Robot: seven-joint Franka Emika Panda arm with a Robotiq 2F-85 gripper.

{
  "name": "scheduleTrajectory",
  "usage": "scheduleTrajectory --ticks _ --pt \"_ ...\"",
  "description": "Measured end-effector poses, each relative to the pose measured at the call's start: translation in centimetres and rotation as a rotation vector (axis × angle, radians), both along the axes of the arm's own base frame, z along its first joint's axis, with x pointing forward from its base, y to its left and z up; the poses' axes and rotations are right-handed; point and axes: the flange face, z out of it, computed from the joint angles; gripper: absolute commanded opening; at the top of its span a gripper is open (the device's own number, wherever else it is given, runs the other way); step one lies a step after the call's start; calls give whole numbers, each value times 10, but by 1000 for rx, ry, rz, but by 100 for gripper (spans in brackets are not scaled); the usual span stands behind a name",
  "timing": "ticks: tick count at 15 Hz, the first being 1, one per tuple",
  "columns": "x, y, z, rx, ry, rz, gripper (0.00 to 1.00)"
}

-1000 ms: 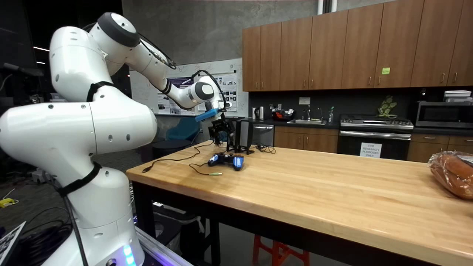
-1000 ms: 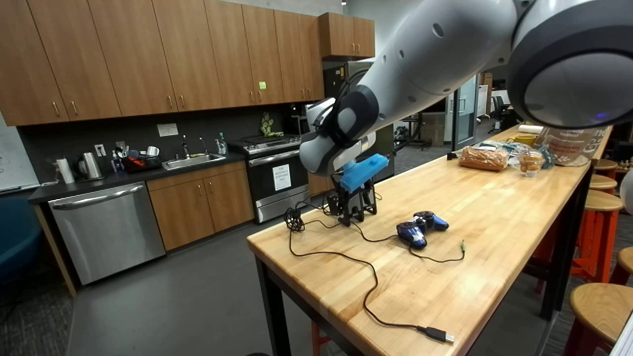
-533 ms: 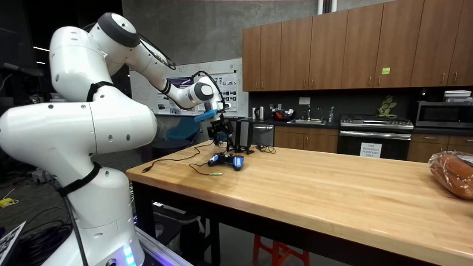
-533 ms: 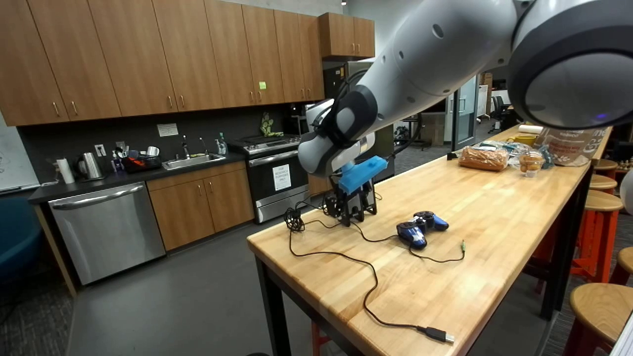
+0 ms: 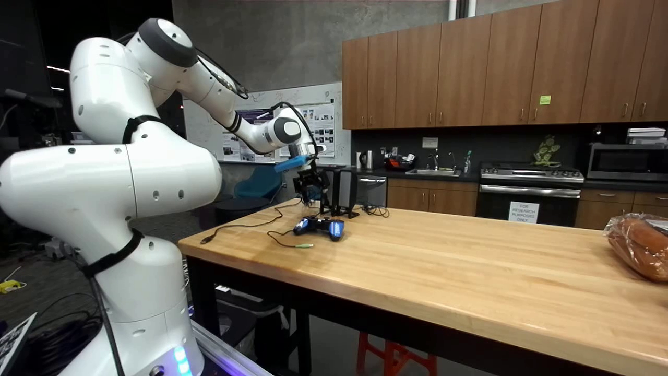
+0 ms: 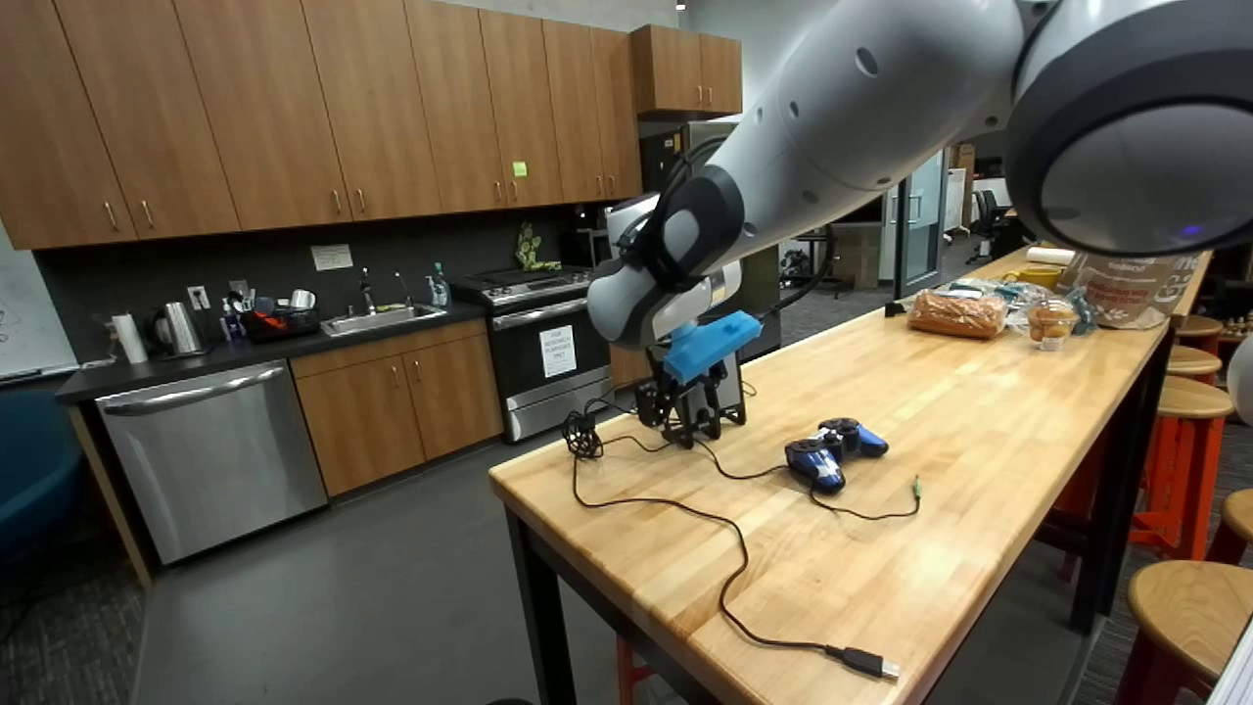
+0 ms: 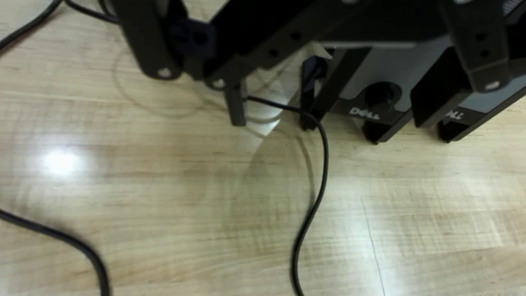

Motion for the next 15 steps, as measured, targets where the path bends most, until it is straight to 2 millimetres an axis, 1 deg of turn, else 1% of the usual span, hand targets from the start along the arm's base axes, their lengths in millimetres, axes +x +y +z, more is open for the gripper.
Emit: scheduleTrajectory --ticks 15 --pt "-1 -3 -2 -11 15 -5 100"
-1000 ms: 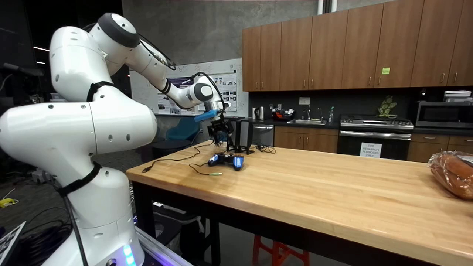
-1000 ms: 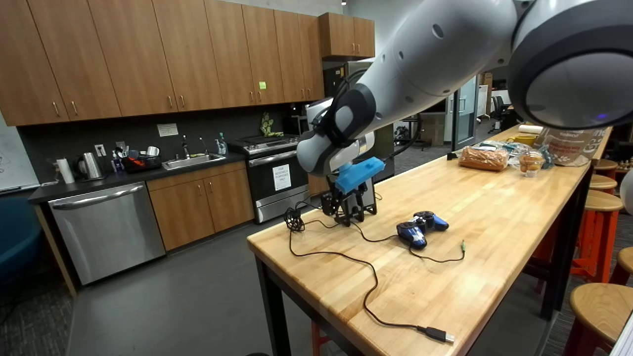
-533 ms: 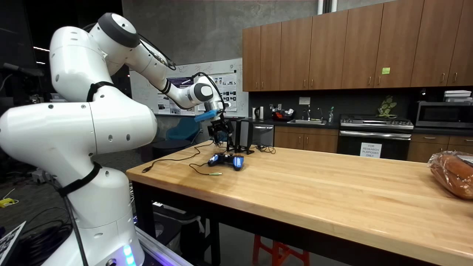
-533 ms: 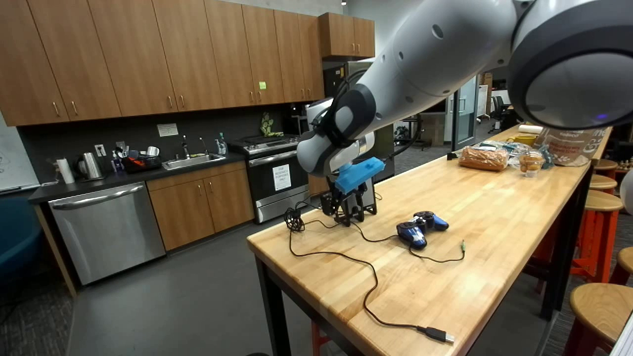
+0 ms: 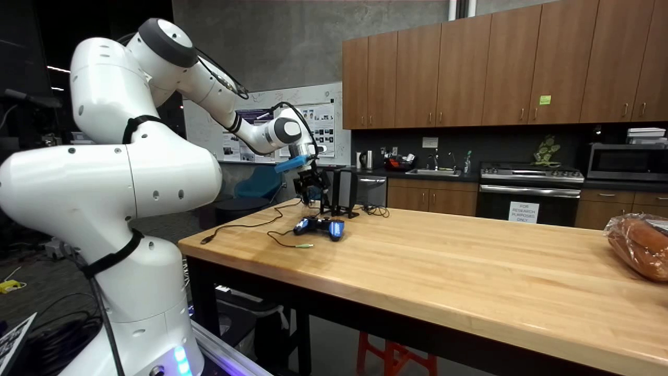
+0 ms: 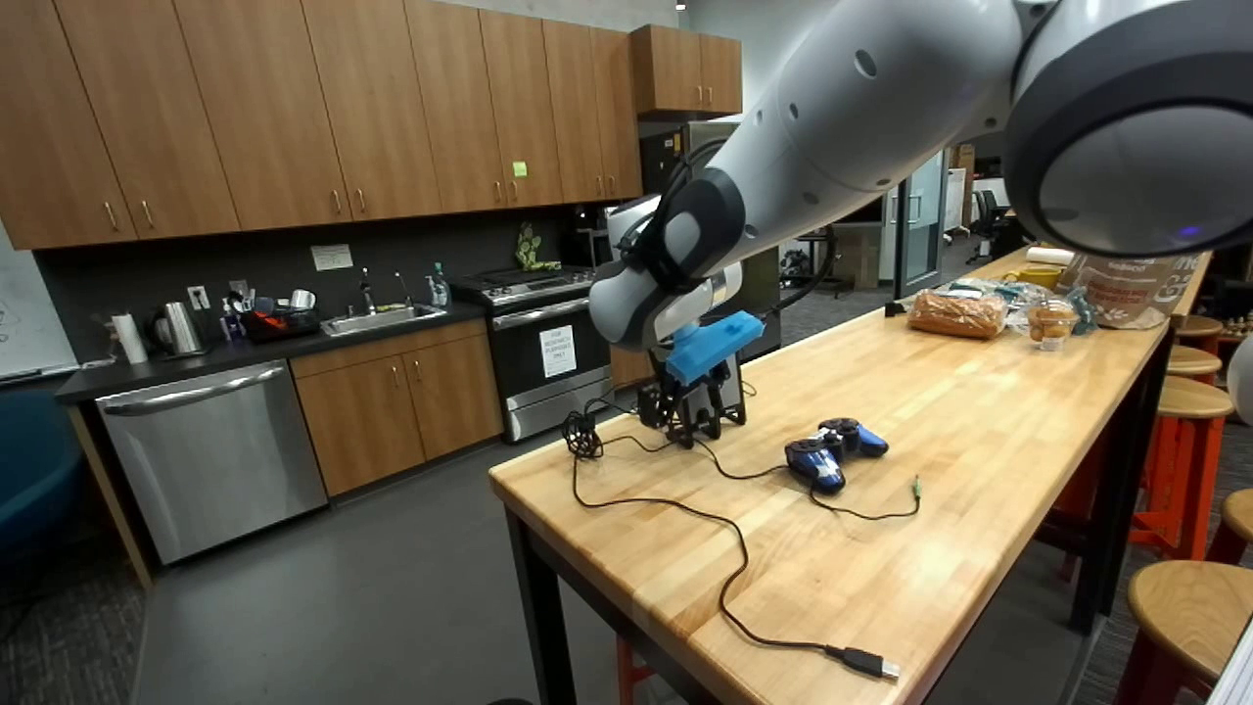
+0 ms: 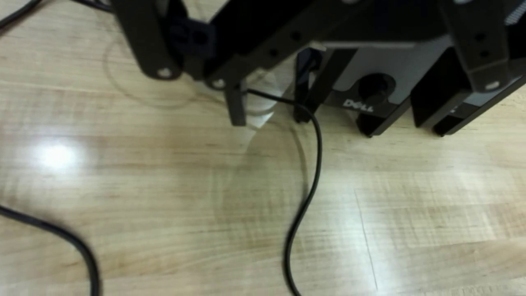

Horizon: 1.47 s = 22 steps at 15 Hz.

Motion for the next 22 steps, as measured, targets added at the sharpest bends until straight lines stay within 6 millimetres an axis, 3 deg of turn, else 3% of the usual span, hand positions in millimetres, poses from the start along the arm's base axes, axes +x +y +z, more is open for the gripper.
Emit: scheduleTrajectory --ticks 22 --pt "-3 0 -3 2 28 -7 100"
